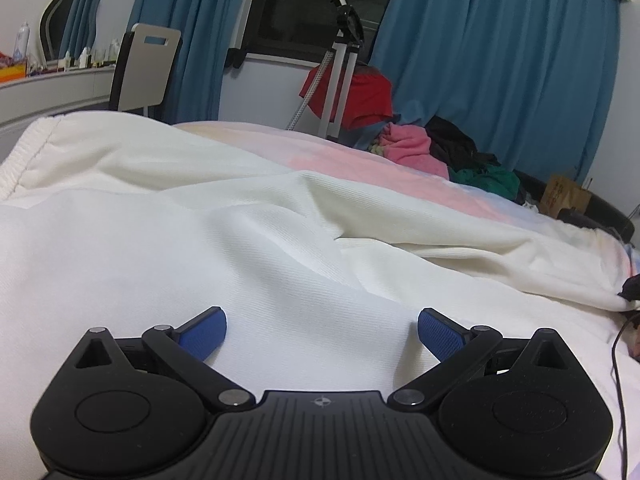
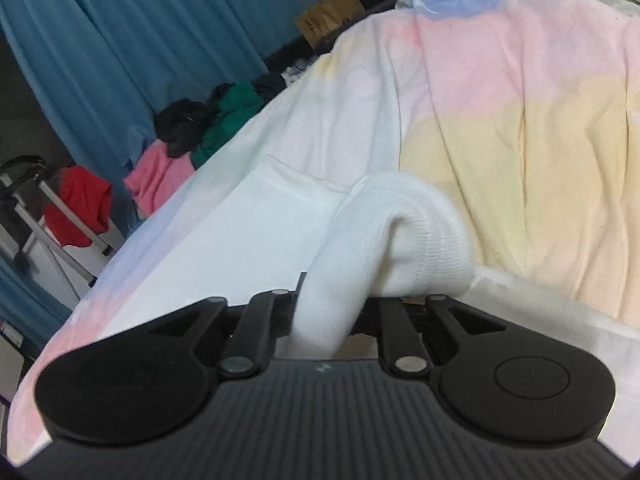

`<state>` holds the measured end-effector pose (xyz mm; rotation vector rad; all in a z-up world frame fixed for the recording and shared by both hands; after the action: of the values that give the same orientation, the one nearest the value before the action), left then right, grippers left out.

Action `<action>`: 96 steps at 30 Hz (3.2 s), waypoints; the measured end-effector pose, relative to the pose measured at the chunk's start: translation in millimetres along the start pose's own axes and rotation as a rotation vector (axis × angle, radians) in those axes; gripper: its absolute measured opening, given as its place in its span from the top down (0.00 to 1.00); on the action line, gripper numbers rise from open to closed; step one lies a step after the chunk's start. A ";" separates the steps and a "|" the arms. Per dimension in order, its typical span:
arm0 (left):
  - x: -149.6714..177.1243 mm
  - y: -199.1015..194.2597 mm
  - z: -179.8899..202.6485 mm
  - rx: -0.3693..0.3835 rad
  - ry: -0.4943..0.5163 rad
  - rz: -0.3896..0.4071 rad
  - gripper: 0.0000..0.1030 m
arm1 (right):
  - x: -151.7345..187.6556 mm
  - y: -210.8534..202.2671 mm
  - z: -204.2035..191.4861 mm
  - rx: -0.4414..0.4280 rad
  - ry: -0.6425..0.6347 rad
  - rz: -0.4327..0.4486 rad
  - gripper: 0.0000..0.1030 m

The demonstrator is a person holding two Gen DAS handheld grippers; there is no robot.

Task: Fold clothes

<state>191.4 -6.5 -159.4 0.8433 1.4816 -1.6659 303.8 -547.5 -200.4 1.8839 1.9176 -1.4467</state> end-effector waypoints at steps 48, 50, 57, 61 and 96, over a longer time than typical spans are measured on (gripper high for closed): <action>-57.8 -171.4 -122.2 -0.272 0.057 0.017 0.00 | 26.5 -184.1 101.0 0.270 0.194 -0.036 0.40; -59.0 -174.6 -145.9 -0.345 0.035 0.053 0.00 | 25.7 -177.8 103.5 0.277 0.188 -0.039 0.40; -49.2 -167.6 -181.3 -0.337 -0.196 0.008 0.00 | 26.4 -162.2 95.6 0.236 0.135 -0.065 0.40; -45.4 -175.6 -189.3 -0.320 -0.262 0.012 0.00 | 23.0 -164.4 81.9 0.136 0.130 -0.033 0.40; 5.4 -173.6 -289.8 0.028 -1.009 0.035 0.87 | 5.7 -189.9 82.4 0.012 0.330 0.052 0.95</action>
<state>39.2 291.1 -109.9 -0.0266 0.7215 -1.6825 104.0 -557.2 -146.7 2.2798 1.9728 -1.1950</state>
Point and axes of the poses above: each gripper's, at about its wrist camera, not at the fingertips, and y roughly the way its jaws point, z to its right, x to its underside, the point moved 7 cm from there along y, roughly the way its jaws point, and after that the axes turned 4 degrees about y, right-handed, at the moved point
